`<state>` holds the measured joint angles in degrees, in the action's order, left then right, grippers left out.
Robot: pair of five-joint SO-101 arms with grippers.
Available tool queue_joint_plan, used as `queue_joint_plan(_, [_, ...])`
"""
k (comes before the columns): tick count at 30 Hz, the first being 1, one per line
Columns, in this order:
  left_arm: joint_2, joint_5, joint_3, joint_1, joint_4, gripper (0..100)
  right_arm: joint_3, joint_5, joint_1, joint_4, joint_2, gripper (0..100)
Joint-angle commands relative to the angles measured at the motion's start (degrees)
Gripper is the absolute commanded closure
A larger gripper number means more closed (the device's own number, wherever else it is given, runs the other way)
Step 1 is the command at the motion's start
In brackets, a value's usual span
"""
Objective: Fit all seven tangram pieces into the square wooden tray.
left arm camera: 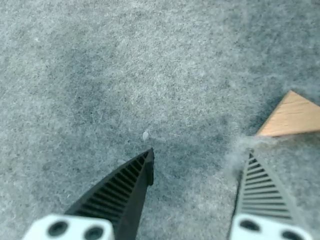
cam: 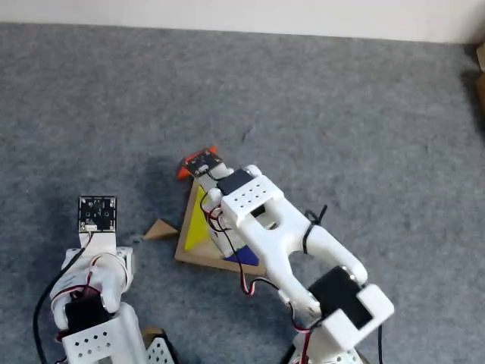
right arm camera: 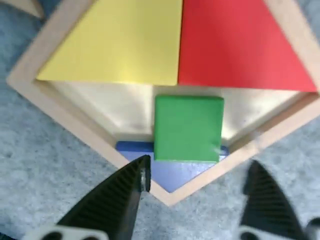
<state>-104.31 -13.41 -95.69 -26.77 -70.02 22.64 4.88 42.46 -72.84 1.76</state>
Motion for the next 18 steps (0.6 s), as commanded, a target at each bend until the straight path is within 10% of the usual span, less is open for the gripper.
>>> queue_joint_plan(1, [0.0, -0.5, 1.0, -0.7, 0.2, 73, -3.3, -0.4, 0.4, -0.5, -6.6, 82.0])
queue_joint_plan(18, [0.0, -0.5, 1.0, -0.7, 0.1, 73, 9.3, -0.4, -4.9, 14.1, -8.0, 99.3])
